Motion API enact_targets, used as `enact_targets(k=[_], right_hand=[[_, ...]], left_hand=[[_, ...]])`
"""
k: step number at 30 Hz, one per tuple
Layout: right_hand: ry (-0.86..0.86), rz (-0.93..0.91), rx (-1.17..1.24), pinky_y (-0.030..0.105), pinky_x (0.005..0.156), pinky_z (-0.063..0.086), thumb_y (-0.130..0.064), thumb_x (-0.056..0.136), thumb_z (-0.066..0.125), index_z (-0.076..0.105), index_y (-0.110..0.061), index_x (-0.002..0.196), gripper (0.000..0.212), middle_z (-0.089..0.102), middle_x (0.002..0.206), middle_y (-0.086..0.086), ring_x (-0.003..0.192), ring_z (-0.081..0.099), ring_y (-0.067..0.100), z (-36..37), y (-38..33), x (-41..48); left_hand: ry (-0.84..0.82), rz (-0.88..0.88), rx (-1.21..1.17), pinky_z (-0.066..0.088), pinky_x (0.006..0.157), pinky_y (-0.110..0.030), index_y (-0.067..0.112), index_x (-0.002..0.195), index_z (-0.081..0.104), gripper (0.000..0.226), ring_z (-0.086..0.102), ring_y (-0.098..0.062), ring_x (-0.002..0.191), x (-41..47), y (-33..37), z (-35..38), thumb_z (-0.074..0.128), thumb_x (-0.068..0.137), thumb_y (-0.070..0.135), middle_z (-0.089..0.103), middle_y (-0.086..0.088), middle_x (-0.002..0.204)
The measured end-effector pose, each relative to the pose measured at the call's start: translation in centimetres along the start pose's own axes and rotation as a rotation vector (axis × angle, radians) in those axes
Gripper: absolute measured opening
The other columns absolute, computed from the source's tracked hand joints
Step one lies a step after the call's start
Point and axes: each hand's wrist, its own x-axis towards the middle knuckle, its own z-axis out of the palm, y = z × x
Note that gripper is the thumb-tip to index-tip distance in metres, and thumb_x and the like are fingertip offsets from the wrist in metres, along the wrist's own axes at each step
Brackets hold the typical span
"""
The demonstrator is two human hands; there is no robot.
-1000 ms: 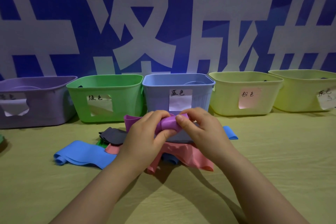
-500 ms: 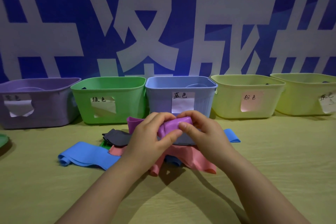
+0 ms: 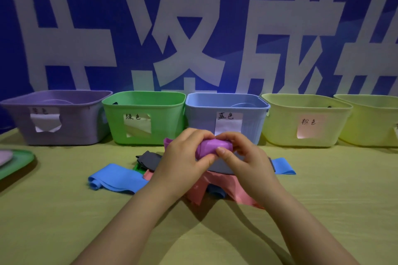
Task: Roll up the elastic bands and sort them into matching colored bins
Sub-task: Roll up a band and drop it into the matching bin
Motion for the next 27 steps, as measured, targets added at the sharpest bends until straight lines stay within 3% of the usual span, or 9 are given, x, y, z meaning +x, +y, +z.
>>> enact_targets(k=[6,10,15,18,23,27], right_hand=[[-0.071,-0.048,0.033,0.003,0.071,0.038,-0.026,0.084,0.063,0.053,-0.046,0.090,0.024,0.060,0.091,-0.026,0.086,0.053,-0.011,2.6,-3.4,2.1],[-0.150,-0.090,0.055,0.001,0.072,0.038,-0.026,0.085,0.062,0.054,-0.040,0.094,0.018,0.057,0.090,-0.026,0.086,0.050,-0.017,6.5,-6.3,3.8],[-0.206,-0.183,0.083,0.010,0.077,0.039,-0.022,0.082,0.067,0.059,-0.035,0.093,0.019,0.056,0.084,-0.025,0.081,0.051,-0.007,13.8,-10.0,5.6],[-0.264,-0.218,0.114,0.009,0.076,0.037,-0.021,0.082,0.067,0.063,-0.025,0.100,0.019,0.058,0.085,-0.019,0.080,0.051,-0.006,17.9,-12.0,6.3],[-0.299,-0.230,0.138,0.011,0.074,0.040,-0.025,0.082,0.066,0.054,-0.037,0.094,0.021,0.060,0.091,-0.018,0.085,0.052,-0.004,23.0,-14.0,8.1],[-0.335,-0.266,0.079,0.007,0.070,0.037,-0.025,0.085,0.063,0.057,-0.030,0.102,0.019,0.057,0.091,-0.022,0.081,0.050,-0.005,26.2,-14.4,10.1]], left_hand=[[0.022,0.006,0.035,0.031,0.070,-0.001,0.019,0.098,0.066,0.031,0.046,0.009,0.079,0.5,-1.4,-5.7,0.077,0.070,0.024,0.051,0.020,0.086],[0.074,-0.031,0.082,0.034,0.072,-0.003,0.021,0.099,0.066,0.035,0.049,0.010,0.085,-0.4,-3.8,-10.3,0.077,0.067,0.030,0.051,0.022,0.088],[0.123,-0.111,0.197,0.033,0.072,-0.002,0.020,0.099,0.066,0.033,0.048,0.014,0.085,-3.2,-7.2,-17.3,0.078,0.069,0.026,0.052,0.021,0.089],[0.139,-0.161,0.291,0.034,0.070,-0.004,0.020,0.099,0.065,0.032,0.048,0.009,0.082,-4.5,-9.2,-21.2,0.078,0.070,0.021,0.052,0.020,0.087],[0.129,-0.202,0.405,0.039,0.070,-0.009,0.023,0.104,0.063,0.030,0.050,-0.002,0.087,-5.2,-12.3,-25.2,0.074,0.075,0.023,0.056,0.012,0.097],[0.099,-0.224,0.487,0.039,0.070,-0.013,0.021,0.103,0.062,0.028,0.051,-0.006,0.085,-4.3,-15.4,-27.3,0.072,0.077,0.027,0.055,0.011,0.094]])
